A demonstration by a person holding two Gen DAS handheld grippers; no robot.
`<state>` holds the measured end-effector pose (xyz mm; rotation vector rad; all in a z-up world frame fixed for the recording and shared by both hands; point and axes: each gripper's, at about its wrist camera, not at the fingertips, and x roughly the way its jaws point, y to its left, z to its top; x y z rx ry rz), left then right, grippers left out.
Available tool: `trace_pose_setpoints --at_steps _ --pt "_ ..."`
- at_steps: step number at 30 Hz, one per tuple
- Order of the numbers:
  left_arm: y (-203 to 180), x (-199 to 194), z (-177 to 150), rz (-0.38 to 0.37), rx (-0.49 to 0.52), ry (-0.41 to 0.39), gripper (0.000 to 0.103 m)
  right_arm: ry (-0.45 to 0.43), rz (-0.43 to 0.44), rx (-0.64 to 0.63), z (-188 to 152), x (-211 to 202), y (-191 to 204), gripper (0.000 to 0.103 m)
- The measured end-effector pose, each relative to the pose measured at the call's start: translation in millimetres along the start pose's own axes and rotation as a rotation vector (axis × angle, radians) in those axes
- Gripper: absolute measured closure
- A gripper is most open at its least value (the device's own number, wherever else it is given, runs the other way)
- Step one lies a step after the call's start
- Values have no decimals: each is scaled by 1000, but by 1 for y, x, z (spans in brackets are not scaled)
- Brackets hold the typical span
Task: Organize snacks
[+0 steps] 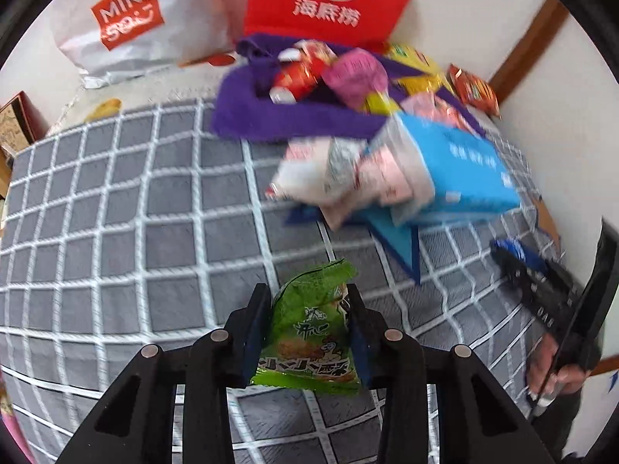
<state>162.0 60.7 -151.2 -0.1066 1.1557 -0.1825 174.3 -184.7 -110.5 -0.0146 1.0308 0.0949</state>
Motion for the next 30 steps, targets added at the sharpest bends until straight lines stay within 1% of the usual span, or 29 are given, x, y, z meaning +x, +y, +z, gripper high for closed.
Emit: trace_pose_setpoints --at_steps 3,5,7,12,14,19,22,30 --pt "0 6 -12 13 -11 -60 58 27 -18 -13 -3 9 3 58" --pt "0 6 -14 18 -14 -99 57 20 -11 -6 -2 8 1 57" --pt "-3 5 -19 37 -2 -136 57 31 -9 9 -2 11 -2 57" --pt "-11 3 -27 102 48 -217 57 32 -15 3 -2 11 0 56" --pt "-12 2 -27 113 54 -225 57 33 -24 -5 -2 12 1 56" --pt "-9 1 -26 97 39 -228 57 34 -10 -6 -2 13 1 52" --pt "-11 2 -28 106 44 -226 57 36 -16 -17 -2 13 3 52" --pt "-10 2 -28 87 33 -227 55 39 -13 -25 -1 14 3 50"
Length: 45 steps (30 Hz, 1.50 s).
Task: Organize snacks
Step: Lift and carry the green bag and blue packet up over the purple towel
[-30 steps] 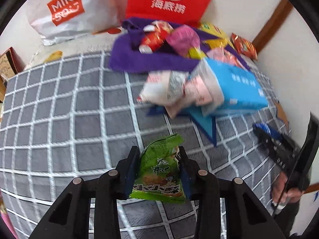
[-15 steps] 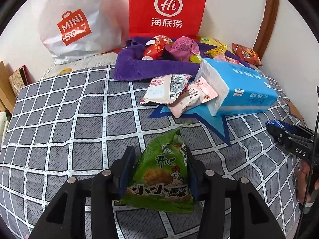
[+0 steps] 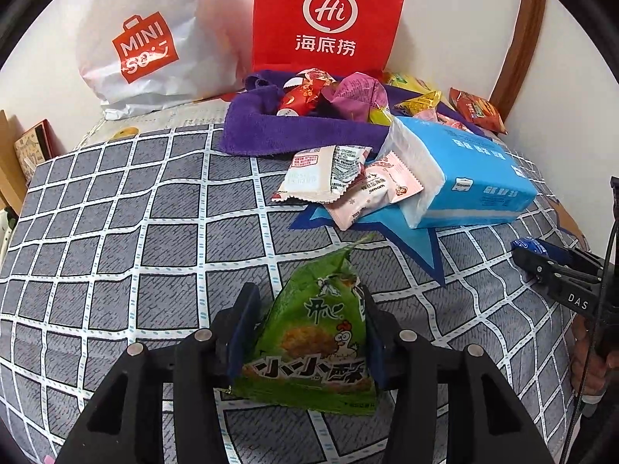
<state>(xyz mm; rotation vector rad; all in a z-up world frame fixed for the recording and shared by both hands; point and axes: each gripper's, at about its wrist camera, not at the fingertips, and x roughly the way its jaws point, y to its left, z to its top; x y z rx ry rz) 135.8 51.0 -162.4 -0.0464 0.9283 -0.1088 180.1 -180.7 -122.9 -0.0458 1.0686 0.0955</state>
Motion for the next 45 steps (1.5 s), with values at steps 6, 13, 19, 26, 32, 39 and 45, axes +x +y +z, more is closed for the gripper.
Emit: trace_pose_setpoints --at_steps 6,13,19,26,32,39,45 --pt "0 0 0 33 -2 1 52 0 1 -3 0 0 0 50" --pt "3 -3 0 34 -14 -5 58 -2 2 -1 0 -1 0 55" --pt "10 -12 3 0 -73 18 63 -16 22 29 -1 -6 -5 59" --pt "8 -44 17 -26 -84 -15 64 -69 35 18 7 -37 0 59" --pt "-8 -67 48 -83 -67 -50 64 -132 39 14 36 -69 4 59" --pt "-25 -81 91 -91 -48 -88 64 -197 70 23 84 -95 6 59" --pt "-26 -84 123 -76 -47 -105 64 -215 42 9 120 -100 10 59"
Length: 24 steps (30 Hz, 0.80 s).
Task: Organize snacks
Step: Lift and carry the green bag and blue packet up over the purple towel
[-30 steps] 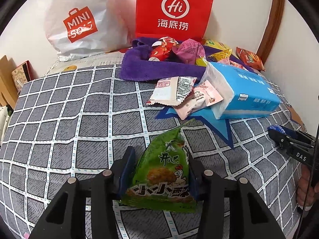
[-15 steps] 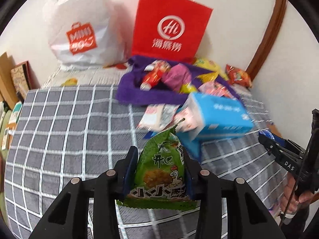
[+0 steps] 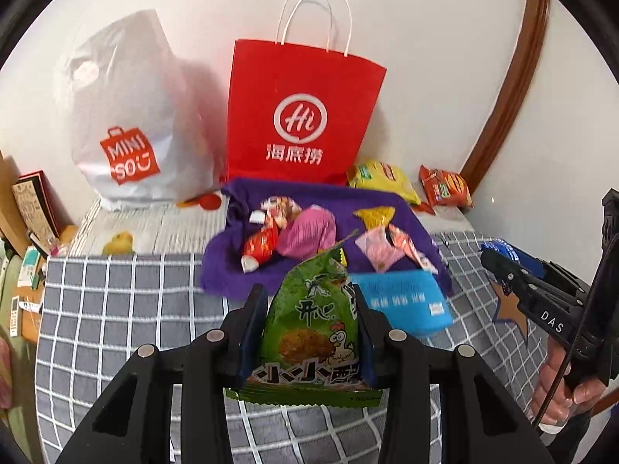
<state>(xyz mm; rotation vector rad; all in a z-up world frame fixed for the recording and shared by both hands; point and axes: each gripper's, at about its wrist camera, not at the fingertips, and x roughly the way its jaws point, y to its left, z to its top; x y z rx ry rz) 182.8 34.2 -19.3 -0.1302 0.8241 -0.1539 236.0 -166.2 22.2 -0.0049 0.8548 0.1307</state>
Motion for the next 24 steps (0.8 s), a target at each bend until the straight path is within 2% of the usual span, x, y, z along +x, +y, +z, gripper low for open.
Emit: trace_pose_setpoints --at_steps 14,24 --pt "9 27 58 40 -22 1 64 -6 10 -28 58 39 9 59" --pt "19 60 96 23 -47 23 64 -36 20 -59 93 64 20 59"
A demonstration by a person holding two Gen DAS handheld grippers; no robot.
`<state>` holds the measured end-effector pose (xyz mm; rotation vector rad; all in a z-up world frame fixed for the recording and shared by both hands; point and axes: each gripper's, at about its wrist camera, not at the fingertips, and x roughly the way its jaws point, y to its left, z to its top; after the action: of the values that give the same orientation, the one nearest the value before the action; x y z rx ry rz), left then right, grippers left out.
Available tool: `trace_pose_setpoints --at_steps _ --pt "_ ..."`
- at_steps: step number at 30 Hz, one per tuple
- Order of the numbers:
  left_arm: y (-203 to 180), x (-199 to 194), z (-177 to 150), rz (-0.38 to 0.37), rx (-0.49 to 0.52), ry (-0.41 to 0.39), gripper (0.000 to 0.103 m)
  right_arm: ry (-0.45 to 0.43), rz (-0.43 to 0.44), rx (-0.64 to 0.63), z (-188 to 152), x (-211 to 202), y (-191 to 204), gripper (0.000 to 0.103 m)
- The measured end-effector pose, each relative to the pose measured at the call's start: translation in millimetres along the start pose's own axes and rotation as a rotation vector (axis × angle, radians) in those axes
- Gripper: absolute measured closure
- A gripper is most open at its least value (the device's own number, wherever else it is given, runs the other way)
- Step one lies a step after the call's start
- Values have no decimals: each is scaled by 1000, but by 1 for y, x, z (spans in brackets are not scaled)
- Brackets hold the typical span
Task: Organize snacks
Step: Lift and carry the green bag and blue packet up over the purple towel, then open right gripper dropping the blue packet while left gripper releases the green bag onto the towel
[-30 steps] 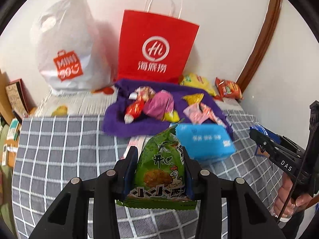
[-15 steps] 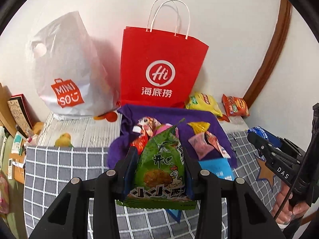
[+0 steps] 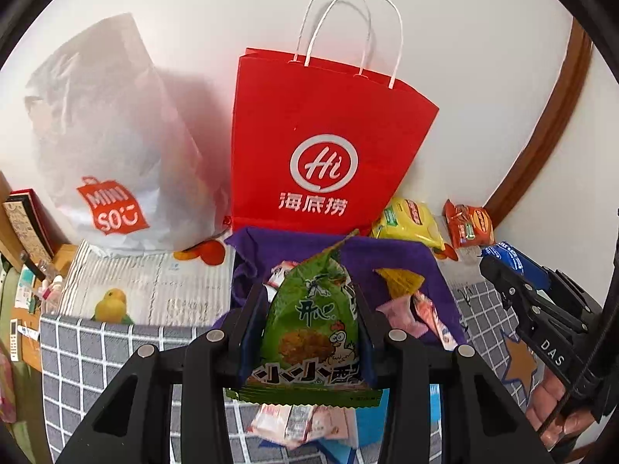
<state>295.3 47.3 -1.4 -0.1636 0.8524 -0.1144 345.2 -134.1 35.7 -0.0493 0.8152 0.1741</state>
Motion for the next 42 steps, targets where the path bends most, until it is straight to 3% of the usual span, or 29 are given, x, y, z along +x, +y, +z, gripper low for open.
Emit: trace_pose_setpoints --at_steps 7,12,15,25,32,42 --pt "-8 25 19 -4 17 2 64 -10 8 20 13 23 -11 59" --pt "3 56 12 -1 18 29 64 70 2 27 5 59 -23 59" --pt "4 73 9 40 55 55 64 98 -16 7 -2 74 -27 59" --pt "30 93 13 54 -1 98 64 180 3 25 -15 109 -37 58" --pt "37 92 15 62 -18 103 64 167 13 31 -15 105 -41 58" --pt "31 105 11 43 -9 149 64 271 65 -35 -29 129 -18 58"
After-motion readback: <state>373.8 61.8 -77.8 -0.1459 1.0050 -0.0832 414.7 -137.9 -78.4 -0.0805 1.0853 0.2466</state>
